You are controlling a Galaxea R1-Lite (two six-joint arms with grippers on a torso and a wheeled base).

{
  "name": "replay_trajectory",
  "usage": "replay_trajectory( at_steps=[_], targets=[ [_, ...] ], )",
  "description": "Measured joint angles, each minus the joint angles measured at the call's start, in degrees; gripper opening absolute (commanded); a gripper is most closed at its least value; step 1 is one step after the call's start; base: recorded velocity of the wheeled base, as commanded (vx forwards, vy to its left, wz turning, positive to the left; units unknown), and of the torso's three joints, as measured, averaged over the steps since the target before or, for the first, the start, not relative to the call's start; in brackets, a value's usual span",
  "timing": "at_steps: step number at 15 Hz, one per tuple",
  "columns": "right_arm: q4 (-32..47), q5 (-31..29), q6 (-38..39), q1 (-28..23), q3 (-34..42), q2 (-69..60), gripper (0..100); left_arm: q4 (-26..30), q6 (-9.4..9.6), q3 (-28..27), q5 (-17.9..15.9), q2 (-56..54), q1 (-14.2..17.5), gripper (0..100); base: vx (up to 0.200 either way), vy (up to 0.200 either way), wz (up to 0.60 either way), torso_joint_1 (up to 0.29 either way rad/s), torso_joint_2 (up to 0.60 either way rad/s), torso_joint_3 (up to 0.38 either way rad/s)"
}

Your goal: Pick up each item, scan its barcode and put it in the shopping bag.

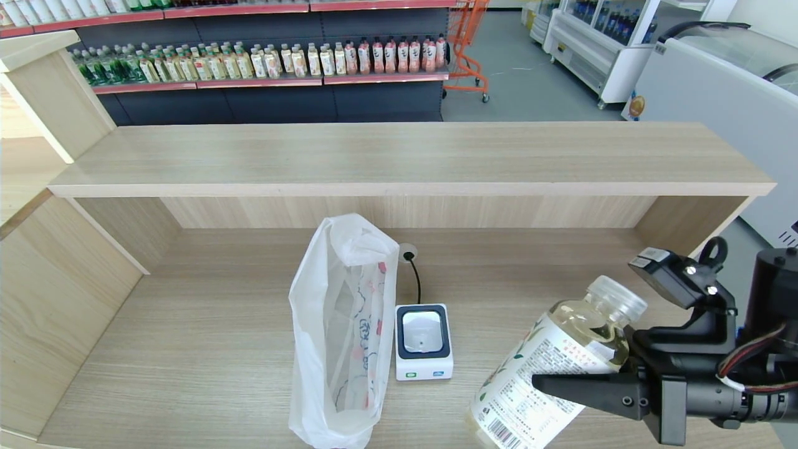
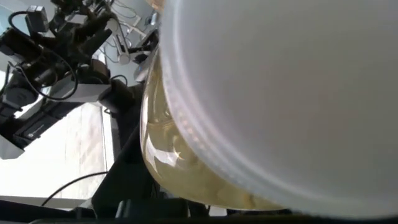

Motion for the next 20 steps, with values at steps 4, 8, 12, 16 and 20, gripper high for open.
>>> replay_trajectory(
  at_steps=[4,8,12,16,20],
  targets=[
    [1.8,-7.8,-15.4,-6.1,0.3,0.3,0,0.0,0.02,0.0,0.0,0.0,0.0,100,0.000,0.000,0.00,0.000,0.00,0.000],
    [2.8,-19.6,-28.3,-10.8,0.8,-1.0,0,0.0,0.00,0.0,0.0,0.0,0.0,100,0.000,0.000,0.00,0.000,0.00,0.000],
    [2.6,-23.3,-52.4,-16.2,0.4,-1.0,0,0.0,0.00,0.0,0.0,0.0,0.0,100,0.000,0.000,0.00,0.000,0.00,0.000],
    [0.6,-24.1,-61.2,-18.4,-0.5,0.6,0,0.0,0.00,0.0,0.0,0.0,0.0,100,0.000,0.000,0.00,0.000,0.00,0.000],
    [-2.3,-24.5,-61.8,-18.4,-0.7,2.1,0,0.0,0.02,0.0,0.0,0.0,0.0,100,0.000,0.000,0.00,0.000,0.00,0.000]
  ],
)
